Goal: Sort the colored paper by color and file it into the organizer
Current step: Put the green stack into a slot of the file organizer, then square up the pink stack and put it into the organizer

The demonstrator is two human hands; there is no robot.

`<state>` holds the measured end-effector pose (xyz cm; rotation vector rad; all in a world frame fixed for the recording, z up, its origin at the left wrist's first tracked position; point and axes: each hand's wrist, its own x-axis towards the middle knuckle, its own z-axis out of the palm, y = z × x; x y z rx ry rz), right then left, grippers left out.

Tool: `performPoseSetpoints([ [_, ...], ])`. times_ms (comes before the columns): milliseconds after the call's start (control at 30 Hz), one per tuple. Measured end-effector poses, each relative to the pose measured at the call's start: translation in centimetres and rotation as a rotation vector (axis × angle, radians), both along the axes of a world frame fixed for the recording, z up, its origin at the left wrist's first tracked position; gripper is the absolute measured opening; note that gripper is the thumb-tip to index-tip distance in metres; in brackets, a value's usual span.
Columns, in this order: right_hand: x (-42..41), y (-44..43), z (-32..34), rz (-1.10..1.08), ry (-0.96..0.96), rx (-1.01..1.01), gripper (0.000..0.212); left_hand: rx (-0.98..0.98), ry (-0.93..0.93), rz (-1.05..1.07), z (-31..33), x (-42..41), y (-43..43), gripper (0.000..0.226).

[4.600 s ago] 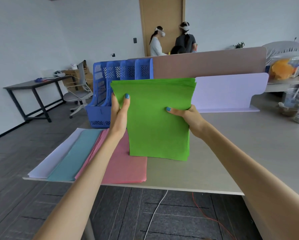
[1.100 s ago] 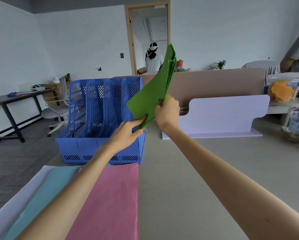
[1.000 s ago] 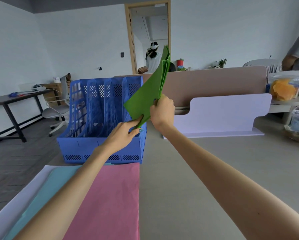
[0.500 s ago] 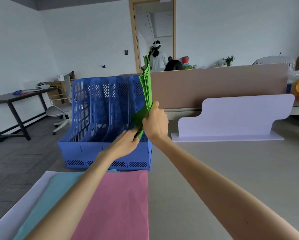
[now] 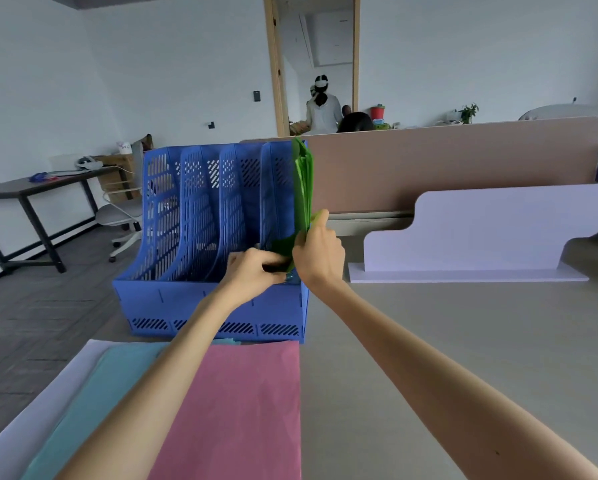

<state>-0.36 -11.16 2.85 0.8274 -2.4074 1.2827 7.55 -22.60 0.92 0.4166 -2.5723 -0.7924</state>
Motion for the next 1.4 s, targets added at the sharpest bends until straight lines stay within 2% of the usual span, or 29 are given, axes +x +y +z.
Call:
performPoseSetpoints([
  [133,-1.7,0.4,-0.3,0.126,-0.230,0.043,0.052,-0.078,-0.014,0.107,0.2,-0.3,0.1,0.018],
  [233,-2.7,1.1,-1.0,0.288,-0.350,0.036,0.048,-0.057,0.006,0.091,0.1,-0.3,0.4,0.014],
  [367,-3.5,2.1,-1.6,0.348,-0.432,-0.071,0.039,0.041,0.110,0.083,-0.3,-0.3,0.5,0.010],
  [533,-3.1,2.6,-2.7,0.382,-0.404,-0.144,0.021,-0.089,0.162,0.108,-0.7,-0.5,1.7,0.004],
  [733,-2.0,3.8,-4.0,0.397,-0.359,-0.231,0.003,-0.055,0.286,0.144,-1.4,1.0,2.2,0.004],
  [1000,1.4,5.4,-4.9,0.430,-0.344,-0.264,0.011,-0.099,0.446,0.107,-2.9,4.8,4.1,0.016],
  [1200,4.7,7.3,-6.7,0.437,-0.366,-0.201,0.030,-0.145,0.358,0.073,-4.7,8.8,5.8,0.018],
  [1400,8.9,9.1,-9.7,0.443,-0.407,-0.073,0.008,-0.040,0.175,0.135,-7.0,13.3,7.2,0.018],
])
